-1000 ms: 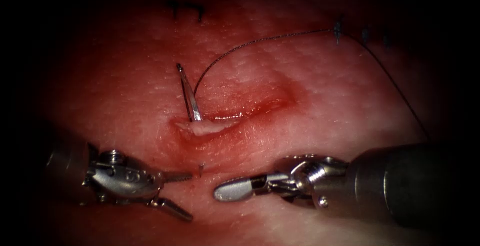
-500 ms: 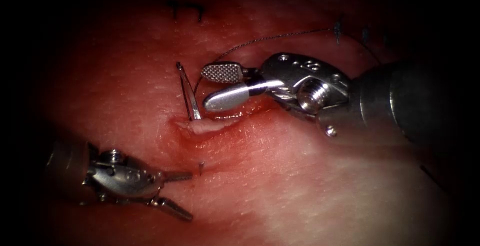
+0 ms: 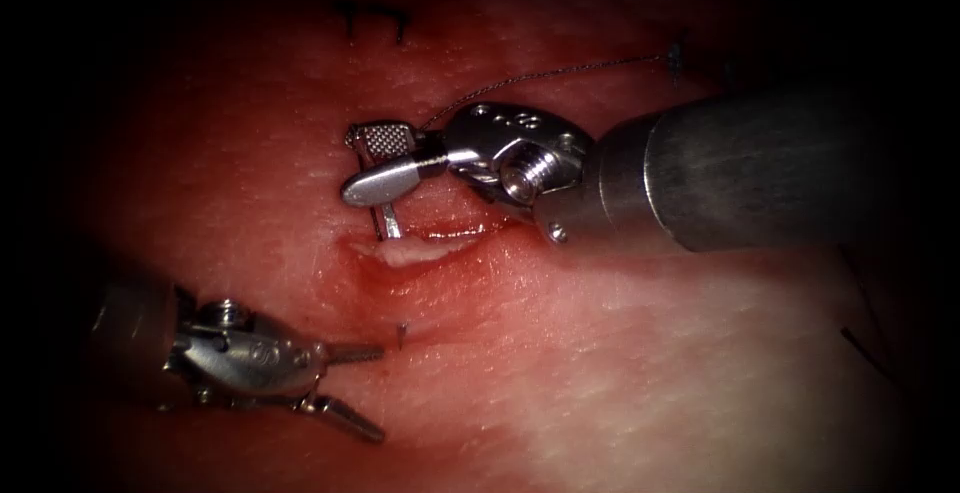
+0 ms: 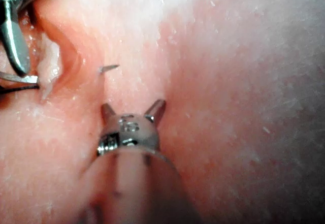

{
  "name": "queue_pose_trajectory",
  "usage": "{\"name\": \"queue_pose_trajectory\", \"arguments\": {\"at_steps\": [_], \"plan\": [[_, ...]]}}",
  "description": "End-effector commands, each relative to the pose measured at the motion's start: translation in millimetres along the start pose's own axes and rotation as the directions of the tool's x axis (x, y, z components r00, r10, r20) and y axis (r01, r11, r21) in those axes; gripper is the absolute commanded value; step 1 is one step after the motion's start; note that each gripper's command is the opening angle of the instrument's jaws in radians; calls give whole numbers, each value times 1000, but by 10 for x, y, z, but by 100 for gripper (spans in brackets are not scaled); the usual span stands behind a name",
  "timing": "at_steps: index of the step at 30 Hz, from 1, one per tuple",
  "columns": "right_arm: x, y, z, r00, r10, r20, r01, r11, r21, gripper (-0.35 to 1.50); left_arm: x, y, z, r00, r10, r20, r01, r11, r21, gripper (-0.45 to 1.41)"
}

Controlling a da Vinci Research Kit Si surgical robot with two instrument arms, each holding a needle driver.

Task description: Wound Closure

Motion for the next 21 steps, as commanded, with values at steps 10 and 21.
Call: {"name": "queue_pose_trajectory", "arguments": {"at_steps": [10,21], "plan": [[-7,11,-2,834,552,-22,-551,828,-106,-35,5,-6,9,1000,-1,-1,1,1000,3,61],[-37,-51,23,667,744,-36,-740,667,85,-35,5,-5,9,1000,-2,-1,2,1000,3,61]]}}
